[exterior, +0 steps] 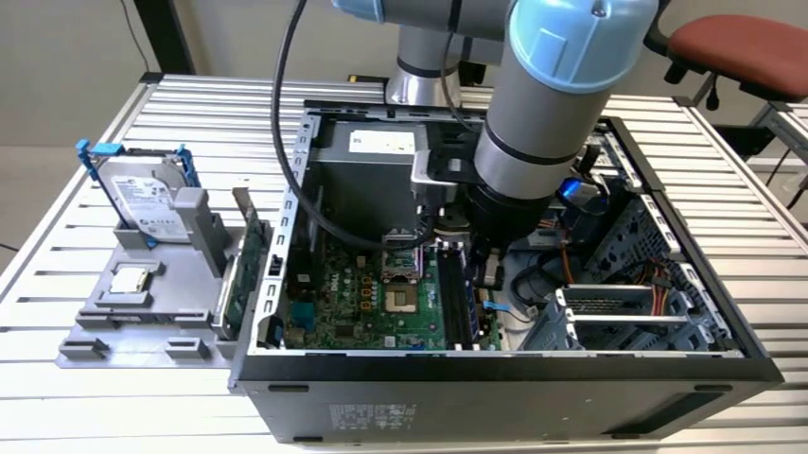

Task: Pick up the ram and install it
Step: 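Press down the ram until it locks into place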

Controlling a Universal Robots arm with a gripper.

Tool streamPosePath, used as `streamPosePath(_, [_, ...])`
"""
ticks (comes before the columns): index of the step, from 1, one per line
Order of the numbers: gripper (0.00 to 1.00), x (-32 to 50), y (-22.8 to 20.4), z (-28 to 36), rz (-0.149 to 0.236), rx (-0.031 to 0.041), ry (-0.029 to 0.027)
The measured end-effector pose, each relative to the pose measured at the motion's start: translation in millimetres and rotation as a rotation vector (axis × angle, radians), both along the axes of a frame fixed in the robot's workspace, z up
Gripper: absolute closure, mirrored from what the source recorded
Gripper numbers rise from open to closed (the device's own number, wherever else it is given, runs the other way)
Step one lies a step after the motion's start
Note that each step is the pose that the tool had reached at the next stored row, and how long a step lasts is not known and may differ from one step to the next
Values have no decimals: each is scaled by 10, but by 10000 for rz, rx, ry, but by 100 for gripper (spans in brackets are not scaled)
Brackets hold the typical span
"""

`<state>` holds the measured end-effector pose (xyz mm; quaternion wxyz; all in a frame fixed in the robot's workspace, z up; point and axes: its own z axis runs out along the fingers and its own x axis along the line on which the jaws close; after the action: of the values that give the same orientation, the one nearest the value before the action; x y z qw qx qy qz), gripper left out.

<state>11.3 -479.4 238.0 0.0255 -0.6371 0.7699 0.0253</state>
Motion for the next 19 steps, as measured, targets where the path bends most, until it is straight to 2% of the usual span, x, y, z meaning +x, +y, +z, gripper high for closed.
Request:
streamPosePath(11, [100,0,-2,-174,1,-11,2])
streamPosePath(14, [100,1,-1,-186,1,-10,0])
streamPosePath(16, [100,1,4,-129,-1,13,-6])
streamPosePath(19, [100,0,-1,12,0,-4,0])
